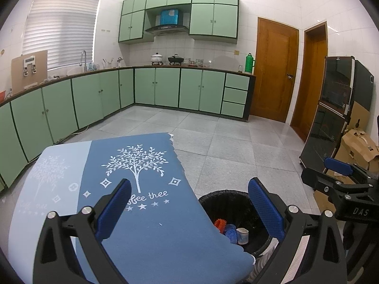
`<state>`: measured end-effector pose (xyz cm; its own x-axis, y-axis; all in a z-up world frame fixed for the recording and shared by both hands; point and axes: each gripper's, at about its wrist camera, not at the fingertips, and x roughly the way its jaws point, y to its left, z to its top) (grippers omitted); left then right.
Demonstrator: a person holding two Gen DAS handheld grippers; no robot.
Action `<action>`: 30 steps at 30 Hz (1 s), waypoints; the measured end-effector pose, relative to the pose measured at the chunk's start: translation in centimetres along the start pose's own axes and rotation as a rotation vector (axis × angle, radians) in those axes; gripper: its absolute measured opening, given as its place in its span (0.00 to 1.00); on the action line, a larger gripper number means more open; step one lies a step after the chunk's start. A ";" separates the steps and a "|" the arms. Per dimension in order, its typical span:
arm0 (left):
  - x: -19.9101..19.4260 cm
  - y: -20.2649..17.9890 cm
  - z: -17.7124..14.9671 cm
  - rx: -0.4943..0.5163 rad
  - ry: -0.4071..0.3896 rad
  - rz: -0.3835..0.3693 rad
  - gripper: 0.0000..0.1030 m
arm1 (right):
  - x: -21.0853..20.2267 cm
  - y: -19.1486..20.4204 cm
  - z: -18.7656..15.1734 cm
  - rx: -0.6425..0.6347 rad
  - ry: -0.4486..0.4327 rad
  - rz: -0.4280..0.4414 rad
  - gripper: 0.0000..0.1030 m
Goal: Collect trash
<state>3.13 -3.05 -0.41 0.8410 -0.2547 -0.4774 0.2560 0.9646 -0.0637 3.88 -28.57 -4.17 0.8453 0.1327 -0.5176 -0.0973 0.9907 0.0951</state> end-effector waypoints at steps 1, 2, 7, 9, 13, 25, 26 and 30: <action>0.0 0.0 0.0 0.000 0.000 0.000 0.94 | 0.0 0.0 0.0 0.000 0.000 -0.001 0.95; -0.1 0.0 0.0 0.000 0.000 0.000 0.94 | 0.0 0.0 0.0 0.000 0.000 -0.001 0.95; -0.1 0.0 0.0 -0.001 0.000 0.000 0.94 | 0.0 0.0 0.0 0.000 0.000 0.000 0.95; 0.0 0.0 0.0 -0.001 0.000 0.000 0.94 | 0.0 0.0 0.0 0.000 0.000 0.000 0.95; 0.0 0.1 0.0 -0.002 0.002 0.001 0.94 | 0.0 0.0 0.0 -0.001 0.000 -0.001 0.95; -0.1 0.1 -0.1 -0.002 0.002 0.003 0.94 | 0.0 0.0 0.0 -0.001 0.001 0.002 0.95; -0.1 0.1 0.0 -0.002 0.002 0.003 0.94 | 0.0 0.0 0.0 -0.001 0.001 0.003 0.95; -0.1 0.1 0.0 -0.002 0.002 0.002 0.94 | 0.0 0.0 0.0 -0.001 0.001 0.003 0.95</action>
<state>3.04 -2.92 -0.38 0.8405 -0.2527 -0.4793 0.2534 0.9652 -0.0646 3.85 -28.58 -4.17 0.8444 0.1356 -0.5182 -0.1001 0.9903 0.0960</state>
